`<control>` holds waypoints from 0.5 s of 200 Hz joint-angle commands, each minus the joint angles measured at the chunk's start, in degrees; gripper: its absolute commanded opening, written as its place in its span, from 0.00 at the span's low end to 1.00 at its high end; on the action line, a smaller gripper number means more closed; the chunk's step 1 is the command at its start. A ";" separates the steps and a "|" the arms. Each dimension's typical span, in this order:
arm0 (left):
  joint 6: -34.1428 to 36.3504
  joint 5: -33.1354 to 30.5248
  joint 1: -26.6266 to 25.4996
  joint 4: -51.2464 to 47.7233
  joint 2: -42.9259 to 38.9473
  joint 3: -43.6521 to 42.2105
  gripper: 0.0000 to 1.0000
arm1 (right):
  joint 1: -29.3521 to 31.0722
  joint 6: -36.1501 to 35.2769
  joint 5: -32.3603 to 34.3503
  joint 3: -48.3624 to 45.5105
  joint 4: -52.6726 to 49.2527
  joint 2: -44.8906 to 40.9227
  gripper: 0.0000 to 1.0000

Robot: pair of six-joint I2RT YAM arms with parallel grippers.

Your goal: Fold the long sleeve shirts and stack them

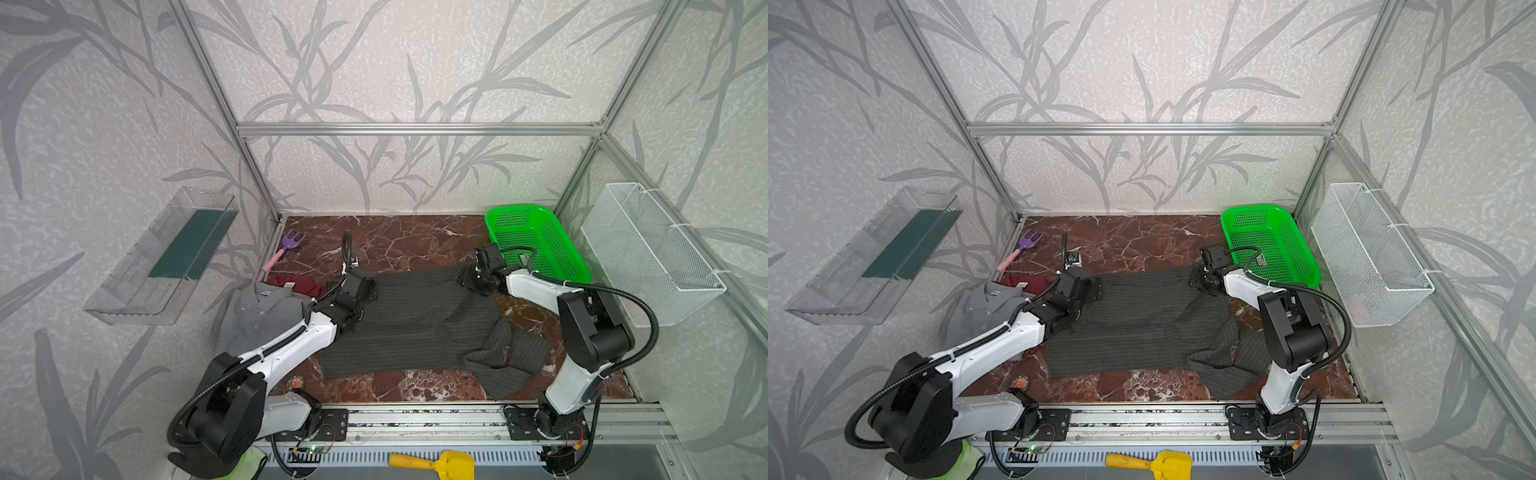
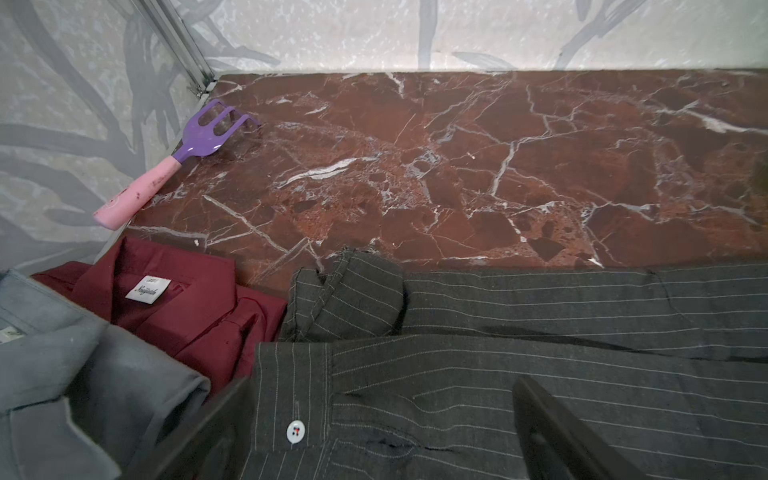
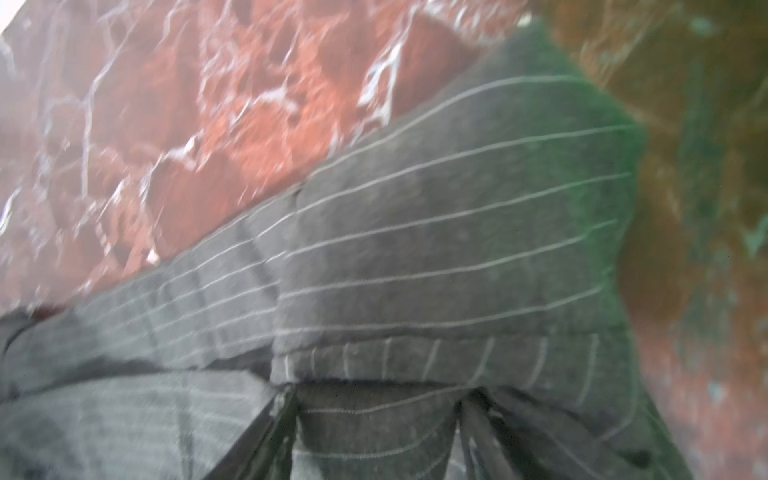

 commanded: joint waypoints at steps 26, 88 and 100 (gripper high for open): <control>-3.67 -1.31 1.77 -0.34 10.88 7.38 0.97 | -2.28 4.04 7.77 4.49 -5.69 6.72 0.61; -6.41 -1.74 1.84 -4.08 26.05 19.73 0.97 | -4.82 5.54 9.34 -0.80 -5.38 3.35 0.61; -6.33 -2.48 1.92 -5.46 28.13 21.98 0.97 | -4.57 5.31 7.85 -1.45 -3.51 2.78 0.61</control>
